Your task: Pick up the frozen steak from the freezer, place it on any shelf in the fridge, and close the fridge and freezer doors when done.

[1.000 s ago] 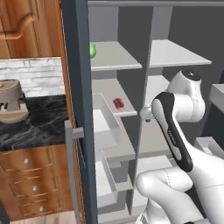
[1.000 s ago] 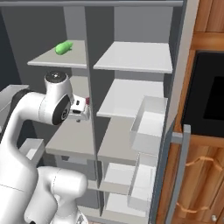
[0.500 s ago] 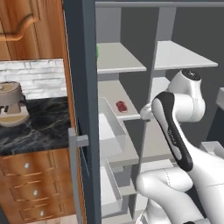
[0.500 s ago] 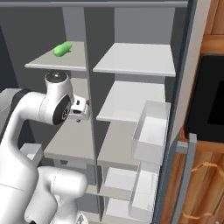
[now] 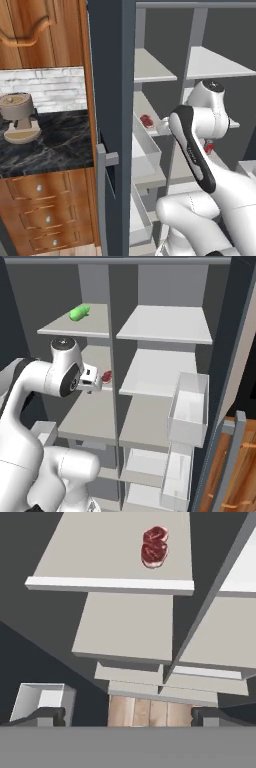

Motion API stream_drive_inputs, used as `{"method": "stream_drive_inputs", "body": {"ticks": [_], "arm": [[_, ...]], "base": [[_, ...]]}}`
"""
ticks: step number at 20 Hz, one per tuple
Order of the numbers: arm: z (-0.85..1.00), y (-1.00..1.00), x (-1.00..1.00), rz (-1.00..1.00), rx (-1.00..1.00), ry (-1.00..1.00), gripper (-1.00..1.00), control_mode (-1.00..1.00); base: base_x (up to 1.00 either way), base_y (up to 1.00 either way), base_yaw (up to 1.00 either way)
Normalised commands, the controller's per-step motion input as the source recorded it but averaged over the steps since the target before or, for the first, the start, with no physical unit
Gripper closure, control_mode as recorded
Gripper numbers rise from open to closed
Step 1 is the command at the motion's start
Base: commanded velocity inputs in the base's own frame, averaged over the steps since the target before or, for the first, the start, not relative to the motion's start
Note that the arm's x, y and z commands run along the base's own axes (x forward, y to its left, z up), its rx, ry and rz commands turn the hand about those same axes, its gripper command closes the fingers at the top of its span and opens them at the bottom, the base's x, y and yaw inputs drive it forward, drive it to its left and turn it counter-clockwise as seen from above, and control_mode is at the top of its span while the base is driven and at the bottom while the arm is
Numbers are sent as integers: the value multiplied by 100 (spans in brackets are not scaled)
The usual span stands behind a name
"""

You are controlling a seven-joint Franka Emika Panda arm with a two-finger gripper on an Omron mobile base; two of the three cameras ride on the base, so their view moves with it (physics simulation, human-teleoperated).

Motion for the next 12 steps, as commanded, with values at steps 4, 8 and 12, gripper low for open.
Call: {"method": "stream_drive_inputs", "body": {"ticks": [4,8,12], "arm": [[-19,16,55,-12,0,-1,-100,-100],[-27,10,51,-13,0,0,-100,-100],[-23,4,74,-13,0,0,-100,-100]], "base": [[0,0,0],[0,0,0],[0,0,0]]}}
